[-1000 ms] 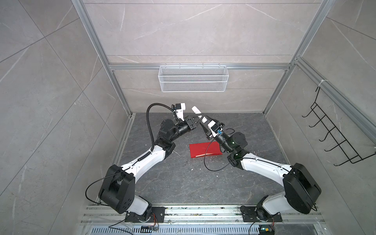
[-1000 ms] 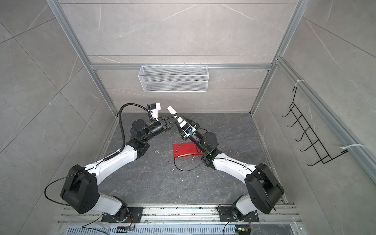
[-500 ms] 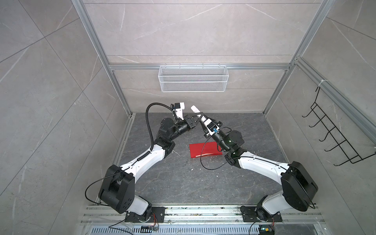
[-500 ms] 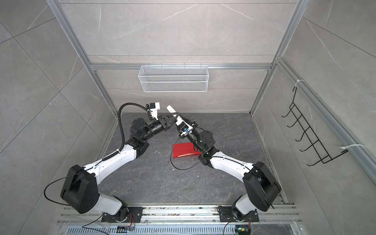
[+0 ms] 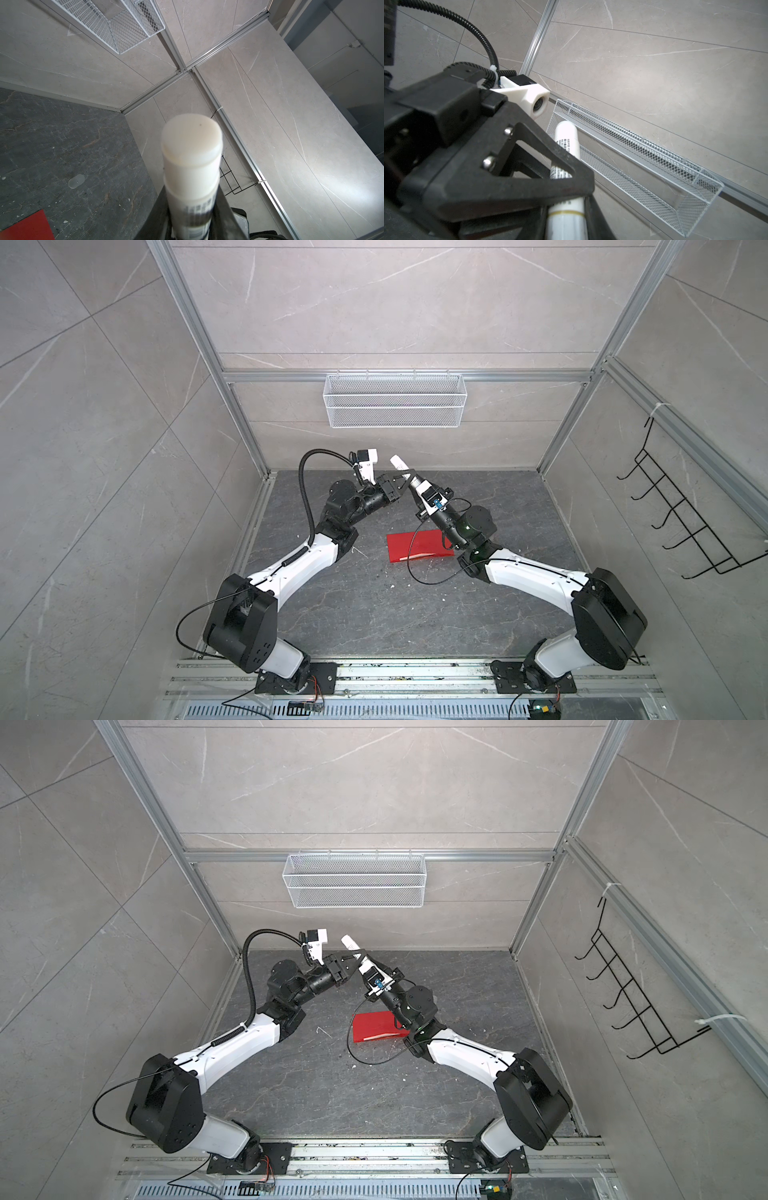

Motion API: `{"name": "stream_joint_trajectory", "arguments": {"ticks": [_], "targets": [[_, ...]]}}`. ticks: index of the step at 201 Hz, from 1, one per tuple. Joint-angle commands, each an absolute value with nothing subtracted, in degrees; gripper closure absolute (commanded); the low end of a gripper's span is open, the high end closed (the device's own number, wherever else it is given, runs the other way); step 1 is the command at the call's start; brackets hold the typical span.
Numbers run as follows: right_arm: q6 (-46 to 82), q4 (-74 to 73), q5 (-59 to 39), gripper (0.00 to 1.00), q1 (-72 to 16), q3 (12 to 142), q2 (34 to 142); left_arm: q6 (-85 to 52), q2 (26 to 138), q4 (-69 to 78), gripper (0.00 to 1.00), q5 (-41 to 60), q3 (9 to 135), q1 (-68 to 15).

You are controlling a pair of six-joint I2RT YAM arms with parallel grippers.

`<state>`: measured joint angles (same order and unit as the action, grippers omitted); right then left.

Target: Place the letter into the envelope and seal it

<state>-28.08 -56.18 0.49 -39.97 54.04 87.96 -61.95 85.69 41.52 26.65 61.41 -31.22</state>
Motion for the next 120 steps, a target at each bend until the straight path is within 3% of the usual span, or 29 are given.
{"name": "stream_joint_trajectory", "arguments": {"ticks": [1,34,54,80,120], "targets": [[-26.7,-51.0,3.9,1.0,-39.7,55.5,86.2,-55.7,83.8,42.2,0.74,31.1,62.8,-32.6],[-25.9,-46.0,4.6,1.0,-39.5,54.5,82.4,-47.3,80.7,36.1,0.41,30.1,62.8,-32.4],[-25.5,-42.4,4.6,1.0,-39.2,54.2,80.2,-42.6,78.4,32.6,0.26,29.3,62.7,-32.3],[-23.0,-36.2,2.3,1.0,-37.8,54.4,77.1,-32.9,75.2,25.3,0.23,30.1,63.6,-31.3],[-15.8,-16.2,-9.1,1.0,-32.4,58.9,71.7,1.2,66.3,6.5,0.21,25.7,64.5,-30.9]]}}
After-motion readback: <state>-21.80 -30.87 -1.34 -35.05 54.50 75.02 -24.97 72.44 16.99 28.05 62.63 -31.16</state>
